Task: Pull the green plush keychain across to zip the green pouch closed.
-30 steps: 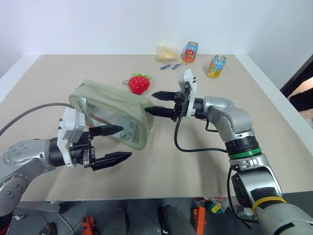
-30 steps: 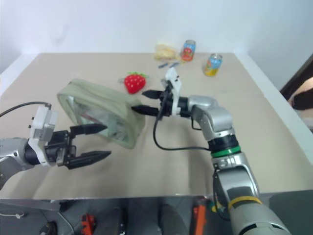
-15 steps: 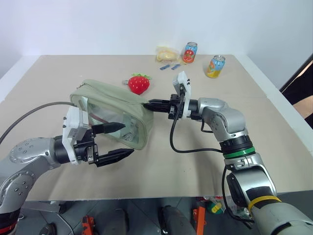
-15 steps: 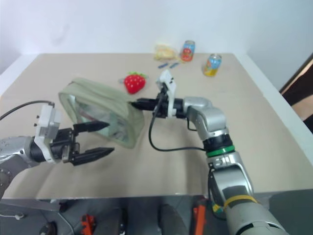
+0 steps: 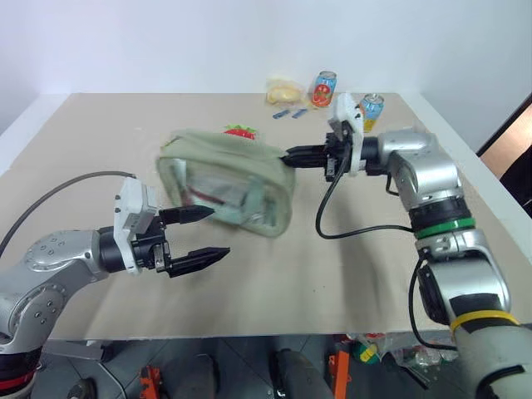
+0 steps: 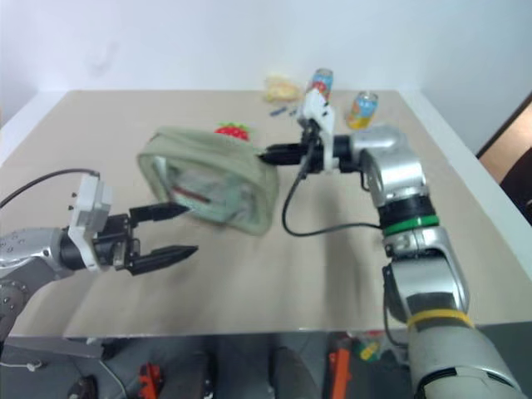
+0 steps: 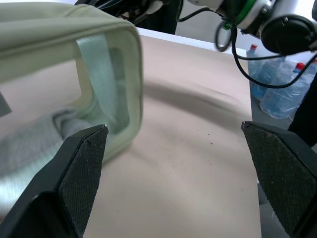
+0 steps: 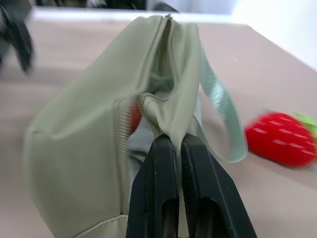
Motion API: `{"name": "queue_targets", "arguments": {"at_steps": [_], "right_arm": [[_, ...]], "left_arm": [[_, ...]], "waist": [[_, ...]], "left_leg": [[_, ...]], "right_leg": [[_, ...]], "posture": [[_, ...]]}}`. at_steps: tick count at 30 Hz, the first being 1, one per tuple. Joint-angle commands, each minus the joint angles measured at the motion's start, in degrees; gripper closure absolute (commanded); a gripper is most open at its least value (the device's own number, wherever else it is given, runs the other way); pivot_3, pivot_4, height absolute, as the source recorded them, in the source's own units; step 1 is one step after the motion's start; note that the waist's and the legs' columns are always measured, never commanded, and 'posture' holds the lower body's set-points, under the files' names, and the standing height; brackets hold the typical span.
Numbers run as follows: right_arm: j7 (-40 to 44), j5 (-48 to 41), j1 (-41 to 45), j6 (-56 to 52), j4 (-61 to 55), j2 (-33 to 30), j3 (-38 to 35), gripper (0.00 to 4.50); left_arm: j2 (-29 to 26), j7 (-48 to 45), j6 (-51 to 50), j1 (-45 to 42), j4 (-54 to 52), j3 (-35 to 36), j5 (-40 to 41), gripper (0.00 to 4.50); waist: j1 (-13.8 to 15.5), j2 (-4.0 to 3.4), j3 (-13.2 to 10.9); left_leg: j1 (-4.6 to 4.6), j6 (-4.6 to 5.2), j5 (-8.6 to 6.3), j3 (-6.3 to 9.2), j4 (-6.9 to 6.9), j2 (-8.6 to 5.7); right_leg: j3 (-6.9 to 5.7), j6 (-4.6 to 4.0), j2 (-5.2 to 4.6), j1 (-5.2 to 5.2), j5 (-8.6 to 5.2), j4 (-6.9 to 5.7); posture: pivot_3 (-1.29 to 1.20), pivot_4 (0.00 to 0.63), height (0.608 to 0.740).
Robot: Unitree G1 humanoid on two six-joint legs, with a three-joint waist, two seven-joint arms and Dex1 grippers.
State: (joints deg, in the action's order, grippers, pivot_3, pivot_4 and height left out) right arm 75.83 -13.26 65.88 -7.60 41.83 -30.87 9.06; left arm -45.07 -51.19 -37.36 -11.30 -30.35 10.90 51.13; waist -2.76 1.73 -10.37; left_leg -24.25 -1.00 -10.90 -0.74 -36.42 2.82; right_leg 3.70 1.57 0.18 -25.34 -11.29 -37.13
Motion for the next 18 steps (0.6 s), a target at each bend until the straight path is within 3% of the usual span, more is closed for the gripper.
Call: {"name": "queue_targets", "arguments": {"at_steps": [1, 2, 3, 8, 14, 18], "right_arm": [[0.08, 2.81, 5.19, 7.68, 9.35, -0.45, -1.77, 4.49], [0.18, 3.07, 5.95, 8.22, 11.36, -0.3, -2.1, 4.49], [-0.16, 3.15, 6.28, 9.5, 12.81, -0.08, -2.66, 3.83], [-1.31, 0.66, 6.98, 8.4, 14.16, 0.16, -6.96, 2.18], [-4.25, -5.94, 3.76, -2.72, 1.98, -1.4, -14.11, 0.11], [-9.45, -10.84, -7.11, -14.08, -21.02, -3.32, -16.83, 0.05]], "left_arm": [[0.51, -0.17, 1.34, -1.04, -0.26, -0.55, -1.04, 0.0], [0.65, -0.24, 1.37, -1.11, -0.24, -0.69, -1.26, 0.0], [0.79, -0.27, 1.39, -1.16, -0.24, -0.83, -1.49, 0.0], [1.08, -0.63, 1.48, -1.16, -0.41, -1.05, -2.29, 0.0], [1.05, -1.18, 1.61, -1.47, 0.03, -1.13, -3.01, 0.0], [0.96, -2.34, 1.11, -2.01, 0.58, -1.28, -2.05, 0.0]], "waist": [[-0.08, -0.01, -0.01], [-0.09, -0.01, -0.01], [-0.09, -0.01, -0.01], [-0.06, -0.01, -0.01], [-0.01, -0.01, -0.01], [0.26, -0.01, 0.0]], "left_leg": [[0.0, 0.0, 0.0, -0.02, 0.01, 0.0], [0.0, 0.0, 0.0, -0.02, 0.02, 0.01], [0.01, 0.0, 0.0, -0.02, 0.04, 0.01], [0.01, 0.0, 0.0, -0.03, 0.04, 0.01], [0.01, 0.0, 0.0, -0.04, 0.03, 0.01], [0.02, 0.0, 0.0, 0.02, 0.04, 0.01]], "right_leg": [[0.04, -0.01, 0.02, -0.01, 0.01, 0.0], [0.05, -0.01, 0.03, -0.01, 0.01, -0.01], [0.06, -0.01, 0.04, -0.01, 0.01, -0.02], [0.1, 0.01, 0.03, 0.0, 0.02, -0.02], [0.13, 0.01, 0.03, 0.0, 0.03, -0.05], [0.08, 0.05, 0.03, 0.03, 0.0, -0.06]], "posture": [[0.0, 0.15, 0.74], [0.0, 0.15, 0.74], [0.0, 0.15, 0.74], [0.0, 0.15, 0.74], [0.0, 0.15, 0.74], [0.0, 0.15, 0.74]]}}
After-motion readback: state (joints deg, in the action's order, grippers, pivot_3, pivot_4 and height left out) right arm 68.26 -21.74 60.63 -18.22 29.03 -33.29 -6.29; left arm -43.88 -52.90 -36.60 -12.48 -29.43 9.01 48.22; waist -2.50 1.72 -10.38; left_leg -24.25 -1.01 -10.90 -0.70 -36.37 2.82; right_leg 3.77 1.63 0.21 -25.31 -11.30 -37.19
